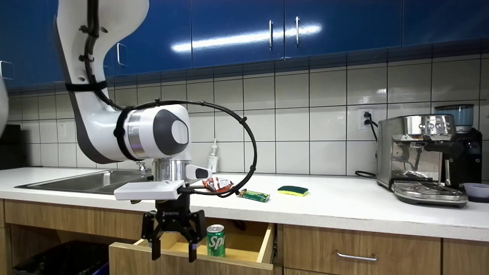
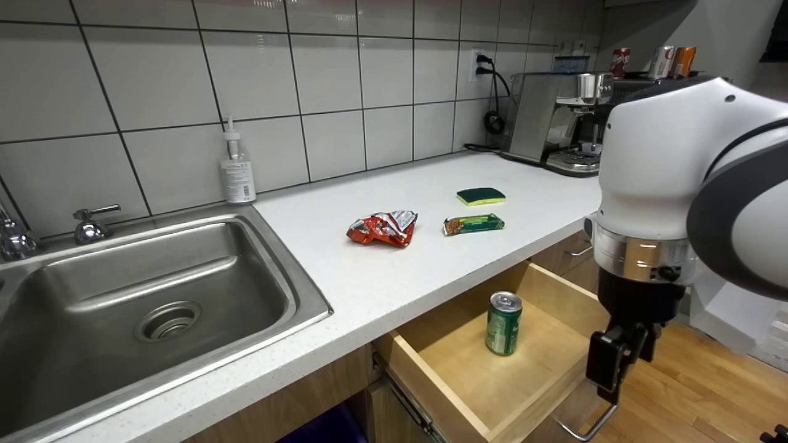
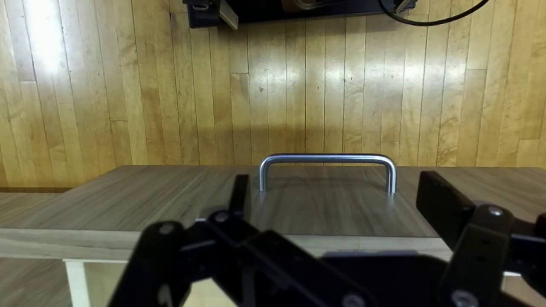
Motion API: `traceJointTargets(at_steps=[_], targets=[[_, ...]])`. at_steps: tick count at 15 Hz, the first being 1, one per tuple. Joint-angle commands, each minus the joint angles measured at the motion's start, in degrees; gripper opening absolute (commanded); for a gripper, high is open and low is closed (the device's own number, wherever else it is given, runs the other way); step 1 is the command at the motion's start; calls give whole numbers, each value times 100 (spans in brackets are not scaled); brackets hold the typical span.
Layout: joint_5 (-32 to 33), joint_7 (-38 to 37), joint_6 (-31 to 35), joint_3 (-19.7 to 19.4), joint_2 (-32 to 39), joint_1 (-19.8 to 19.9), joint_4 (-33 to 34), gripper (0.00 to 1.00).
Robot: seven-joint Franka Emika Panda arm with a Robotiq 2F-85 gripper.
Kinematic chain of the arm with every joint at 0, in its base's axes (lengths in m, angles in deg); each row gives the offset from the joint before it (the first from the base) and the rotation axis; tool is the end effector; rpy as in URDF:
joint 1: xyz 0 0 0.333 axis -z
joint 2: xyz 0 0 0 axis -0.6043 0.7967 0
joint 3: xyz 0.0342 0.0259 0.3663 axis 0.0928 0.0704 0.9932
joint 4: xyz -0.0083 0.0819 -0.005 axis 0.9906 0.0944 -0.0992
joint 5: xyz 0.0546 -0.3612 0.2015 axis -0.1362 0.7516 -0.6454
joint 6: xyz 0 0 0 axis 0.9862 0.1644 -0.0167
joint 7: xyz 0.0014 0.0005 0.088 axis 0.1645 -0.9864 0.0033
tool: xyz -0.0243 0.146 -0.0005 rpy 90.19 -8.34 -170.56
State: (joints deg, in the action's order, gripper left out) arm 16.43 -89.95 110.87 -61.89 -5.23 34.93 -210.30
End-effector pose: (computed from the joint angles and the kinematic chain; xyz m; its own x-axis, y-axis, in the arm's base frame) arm 0.3842 -0.0075 0.1900 0.9913 0.0072 -0.1313 0.0183 -0.9963 0.0835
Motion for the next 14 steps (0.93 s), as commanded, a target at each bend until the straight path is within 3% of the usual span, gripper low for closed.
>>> traceJointTargets(at_steps=[1, 14], targets=[[382, -291, 369, 26, 193, 119, 8, 100], [1089, -804, 1150, -306, 544, -6, 91, 100]])
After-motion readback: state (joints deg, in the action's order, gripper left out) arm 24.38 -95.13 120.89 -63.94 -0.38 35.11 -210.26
